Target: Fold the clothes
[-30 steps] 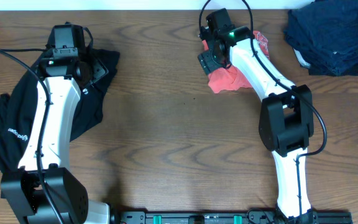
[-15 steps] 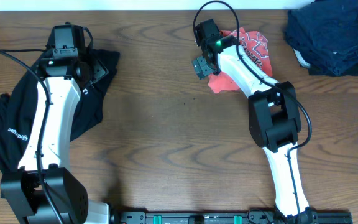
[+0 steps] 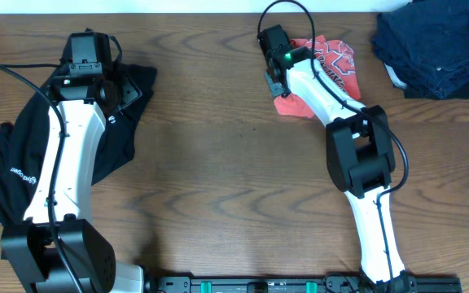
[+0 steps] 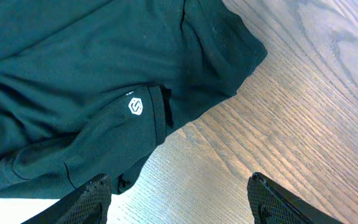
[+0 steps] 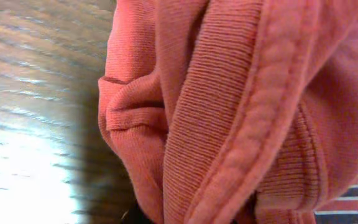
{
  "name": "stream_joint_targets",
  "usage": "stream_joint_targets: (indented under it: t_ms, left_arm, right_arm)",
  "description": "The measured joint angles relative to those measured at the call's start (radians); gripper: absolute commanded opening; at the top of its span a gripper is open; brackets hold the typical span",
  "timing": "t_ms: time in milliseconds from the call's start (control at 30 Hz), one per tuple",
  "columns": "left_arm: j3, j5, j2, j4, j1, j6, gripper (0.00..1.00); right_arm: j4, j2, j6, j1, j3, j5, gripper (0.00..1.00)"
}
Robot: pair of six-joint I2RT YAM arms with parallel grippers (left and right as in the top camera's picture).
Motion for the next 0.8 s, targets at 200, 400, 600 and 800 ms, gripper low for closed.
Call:
stream_joint_targets:
  t_ms: [200,400,600,800]
  left_arm:
    - [0.000,0.000,0.000,-0.004,0.000,0.000,0.72]
    - [0.000,0.000,0.000,-0.006,0.000,0.000,0.72]
    - [-0.002,0.000,0.000,-0.020,0.000,0.000,0.72]
    - [-0.039,0.000,0.000,-0.012,0.000,0.000,0.72]
  right_arm:
    - [-0.018,-0.010,-0.003,-0.011,0.000,0.010,0.01]
    - [-0.046,-0.100,-0.038,-0.026,0.000,0.009,0.01]
    - [-0.016,-0.321,-0.112,-0.083,0.002,-0.010,0.01]
    - [0.056,-0.444,-0.200,-0.191,0.015,-0.020,0.01]
